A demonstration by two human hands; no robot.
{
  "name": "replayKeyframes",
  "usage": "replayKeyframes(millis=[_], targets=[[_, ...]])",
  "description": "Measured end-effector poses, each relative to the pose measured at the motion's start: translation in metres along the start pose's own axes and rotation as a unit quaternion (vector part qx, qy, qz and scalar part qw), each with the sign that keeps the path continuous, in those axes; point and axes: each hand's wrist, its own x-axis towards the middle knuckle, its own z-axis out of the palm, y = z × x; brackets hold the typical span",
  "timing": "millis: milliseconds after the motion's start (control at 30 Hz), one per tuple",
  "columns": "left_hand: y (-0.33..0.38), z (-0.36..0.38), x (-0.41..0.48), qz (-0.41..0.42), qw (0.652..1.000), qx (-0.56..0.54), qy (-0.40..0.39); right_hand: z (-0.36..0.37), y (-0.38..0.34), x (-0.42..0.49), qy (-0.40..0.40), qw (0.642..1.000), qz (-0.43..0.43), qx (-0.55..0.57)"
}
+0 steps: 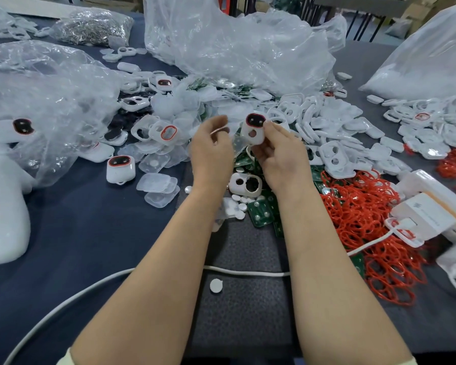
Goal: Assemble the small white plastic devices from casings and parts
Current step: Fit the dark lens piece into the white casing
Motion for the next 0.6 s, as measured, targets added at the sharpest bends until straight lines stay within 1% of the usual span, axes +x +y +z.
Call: replayKeyframes(millis=[100,267,400,467,533,600], targets=[[-0.0013,-0.0028,0.0026,-0.022,0.999,-0.040,0.014,-0.0015,-0.0026,-0.0010,-0.037,0.999,0.025,0.016],[0.0023,-0.0020,0.0006,-0.003,0.998,-0.064,-0.010,-0.0011,-0.0050,-0.0043,-0.076,0.993,0.066,0.061],[0.0061,-0.0024,-0.0017,-0.002,0.997,-0.080,-0.024,-0.0018,-0.0051,-0.0039,-0.073,0.993,0.079,0.047],[0.0075,-0.0027,-0.0032,-0.001,0.995,-0.087,-0.043,-0.0019,-0.0047,-0.0033,-0.068,0.994,0.079,0.037],[0.0073,-0.0028,-0.0038,-0.009,0.994,-0.088,-0.065,-0.0024,-0.0041,-0.0027,-0.061,0.994,0.077,0.038],[0.0057,-0.0026,-0.0029,-0.027,0.994,-0.079,-0.071,-0.0023,-0.0040,-0.0030,-0.054,0.996,0.073,0.024]])
